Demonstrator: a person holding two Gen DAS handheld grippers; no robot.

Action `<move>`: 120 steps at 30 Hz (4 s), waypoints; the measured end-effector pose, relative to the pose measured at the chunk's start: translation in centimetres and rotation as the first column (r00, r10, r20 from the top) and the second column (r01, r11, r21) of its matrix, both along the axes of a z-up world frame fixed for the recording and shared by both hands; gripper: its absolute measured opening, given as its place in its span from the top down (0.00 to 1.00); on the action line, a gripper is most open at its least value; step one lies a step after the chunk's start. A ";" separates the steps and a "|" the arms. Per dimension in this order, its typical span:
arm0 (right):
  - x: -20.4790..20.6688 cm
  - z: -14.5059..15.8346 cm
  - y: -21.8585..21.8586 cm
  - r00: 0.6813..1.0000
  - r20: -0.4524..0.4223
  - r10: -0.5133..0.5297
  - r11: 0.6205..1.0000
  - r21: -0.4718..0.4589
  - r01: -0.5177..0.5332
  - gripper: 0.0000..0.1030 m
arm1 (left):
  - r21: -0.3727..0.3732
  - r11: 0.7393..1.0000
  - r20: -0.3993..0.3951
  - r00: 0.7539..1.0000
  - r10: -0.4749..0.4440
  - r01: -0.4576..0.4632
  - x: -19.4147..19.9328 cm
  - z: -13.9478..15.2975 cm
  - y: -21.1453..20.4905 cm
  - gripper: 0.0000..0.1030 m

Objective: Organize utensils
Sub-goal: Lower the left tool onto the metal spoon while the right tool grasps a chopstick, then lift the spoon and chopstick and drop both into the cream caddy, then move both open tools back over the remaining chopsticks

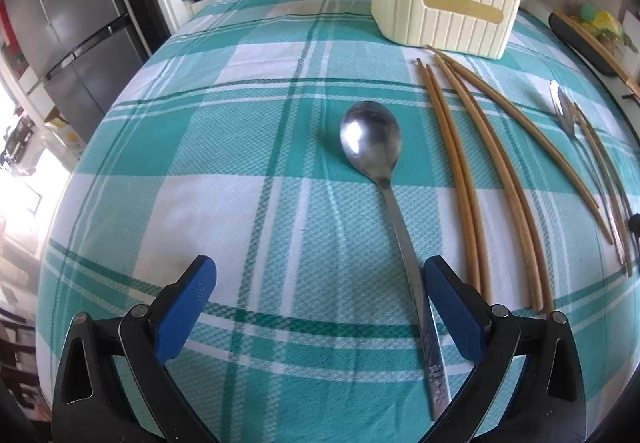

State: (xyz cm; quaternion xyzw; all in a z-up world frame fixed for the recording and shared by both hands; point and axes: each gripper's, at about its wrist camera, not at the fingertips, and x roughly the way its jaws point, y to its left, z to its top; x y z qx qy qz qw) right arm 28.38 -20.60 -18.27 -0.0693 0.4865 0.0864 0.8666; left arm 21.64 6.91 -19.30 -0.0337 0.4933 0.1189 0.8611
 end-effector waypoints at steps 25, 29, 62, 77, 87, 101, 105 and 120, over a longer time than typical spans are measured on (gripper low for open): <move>3.8 0.4 -3.7 0.971 -0.236 0.041 0.999 0.031 -0.035 0.63 | -0.067 0.965 -0.049 0.965 -0.257 0.254 3.6 0.8 1.5 0.15; 5.6 0.3 -3.5 0.967 -0.250 0.046 0.999 0.038 -0.037 0.63 | -0.029 0.961 -0.064 0.959 -0.276 0.274 5.3 0.7 0.3 0.16; 1.7 17.0 -1.1 0.958 0.274 0.089 0.974 0.177 -0.141 0.94 | -0.152 0.910 0.357 0.880 -0.312 0.385 0.6 15.6 3.6 0.65; 7.6 25.9 6.4 0.872 0.476 0.117 0.936 0.240 -0.257 0.94 | -0.209 0.894 0.551 0.803 -0.228 0.397 7.2 26.7 4.9 0.65; 13.5 26.9 12.9 0.806 0.579 0.122 0.934 0.207 -0.291 0.94 | -0.265 0.935 0.578 0.815 -0.042 0.236 18.3 25.1 4.0 0.65; 22.0 14.7 12.3 0.994 0.105 0.016 0.939 0.341 -0.051 0.81 | -0.345 0.931 0.236 0.971 -0.039 0.121 24.0 13.5 3.2 0.64; 19.3 15.1 10.3 0.991 0.130 0.020 0.933 0.353 -0.065 0.71 | -0.355 0.922 0.282 0.958 -0.053 0.155 20.4 13.4 4.4 0.58; -1.0 2.6 -2.6 0.978 0.174 -0.112 0.992 0.079 0.099 0.70 | -0.253 0.964 0.135 0.989 -0.054 0.087 2.3 1.3 6.6 0.39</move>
